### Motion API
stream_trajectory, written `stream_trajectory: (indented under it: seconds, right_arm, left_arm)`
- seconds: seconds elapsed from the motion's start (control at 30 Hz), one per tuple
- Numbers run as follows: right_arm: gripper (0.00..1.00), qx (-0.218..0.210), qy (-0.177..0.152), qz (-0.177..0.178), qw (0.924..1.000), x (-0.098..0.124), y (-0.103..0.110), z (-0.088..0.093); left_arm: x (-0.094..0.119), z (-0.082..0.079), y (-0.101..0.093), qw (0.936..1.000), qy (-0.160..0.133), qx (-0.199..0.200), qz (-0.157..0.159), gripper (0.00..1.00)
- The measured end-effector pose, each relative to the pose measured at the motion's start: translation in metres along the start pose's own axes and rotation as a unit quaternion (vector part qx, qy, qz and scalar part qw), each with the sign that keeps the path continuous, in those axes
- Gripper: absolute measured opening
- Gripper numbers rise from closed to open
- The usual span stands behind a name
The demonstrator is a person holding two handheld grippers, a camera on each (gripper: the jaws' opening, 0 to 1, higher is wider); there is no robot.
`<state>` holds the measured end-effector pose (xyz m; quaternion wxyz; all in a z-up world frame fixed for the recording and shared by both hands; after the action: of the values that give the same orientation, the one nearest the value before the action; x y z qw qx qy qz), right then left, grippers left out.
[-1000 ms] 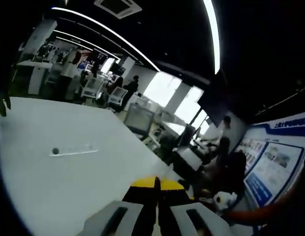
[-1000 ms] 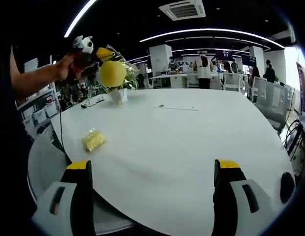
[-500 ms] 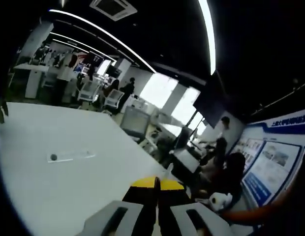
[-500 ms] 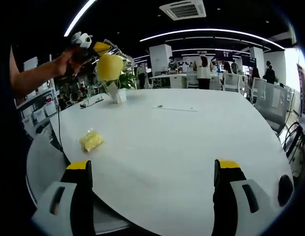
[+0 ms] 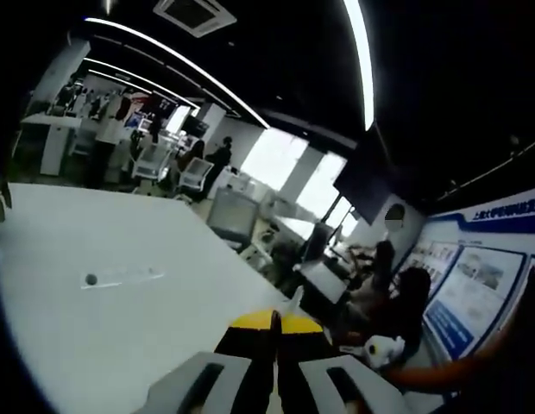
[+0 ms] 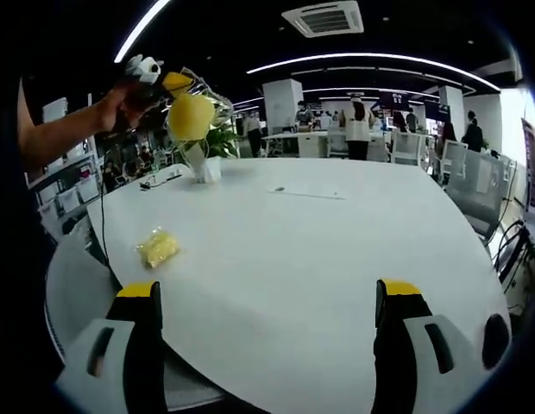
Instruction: Compare the silicone blocks by pressing each to a similar depth, holding the contact briefly, and releasing to observe deformation and rebound differences across the visible hardness samples.
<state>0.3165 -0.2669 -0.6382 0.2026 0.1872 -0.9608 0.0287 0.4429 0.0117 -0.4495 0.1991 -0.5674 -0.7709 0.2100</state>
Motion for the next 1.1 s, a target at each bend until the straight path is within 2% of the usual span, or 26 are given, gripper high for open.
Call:
stream_trajectory:
  seconds: [0.23,0.3,0.43,0.6,0.73,1.1]
  right_arm:
    - [0.96,0.001,-0.008,0.000,1.0000,0.002,-0.005,-0.009]
    - [0.96,-0.004,-0.019,-0.002,0.9998,0.000,-0.006,-0.015]
    - [0.96,-0.024,-0.040,-0.016,0.9988,-0.005,-0.010,-0.036]
    - [0.96,-0.003,-0.069,-0.041,0.9967,-0.009,-0.006,-0.069]
    - [0.96,0.012,-0.079,-0.064,0.9947,-0.010,-0.001,-0.090]
    - [0.96,0.032,-0.083,-0.115,0.9894,-0.010,0.011,-0.117]
  left_arm:
    - [0.001,-0.002,-0.001,1.0000,0.000,-0.002,0.001,0.00]
    - [0.001,-0.003,-0.003,1.0000,0.001,-0.004,0.003,0.00]
    - [0.000,-0.004,-0.007,0.9999,0.003,-0.010,0.009,0.00]
    - [-0.001,-0.002,-0.010,0.9998,0.013,-0.015,0.008,0.00]
    - [-0.002,-0.004,-0.014,0.9997,0.012,-0.020,0.012,0.00]
    - [-0.007,0.001,-0.025,0.9994,0.007,-0.030,0.015,0.00]
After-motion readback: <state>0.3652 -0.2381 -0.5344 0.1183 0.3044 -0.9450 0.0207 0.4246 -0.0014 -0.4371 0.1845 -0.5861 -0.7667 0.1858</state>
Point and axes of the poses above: the point that each gripper's makers call its tool centre point, and the gripper's own axes: x roughly backward along the fingers, y roughly to its left, z roughly out of its underside, the point moved 6 cm from there along x, roughly backward along the fingers, and after that the axes turned 14 degrees about z, right-handed, at the moved point
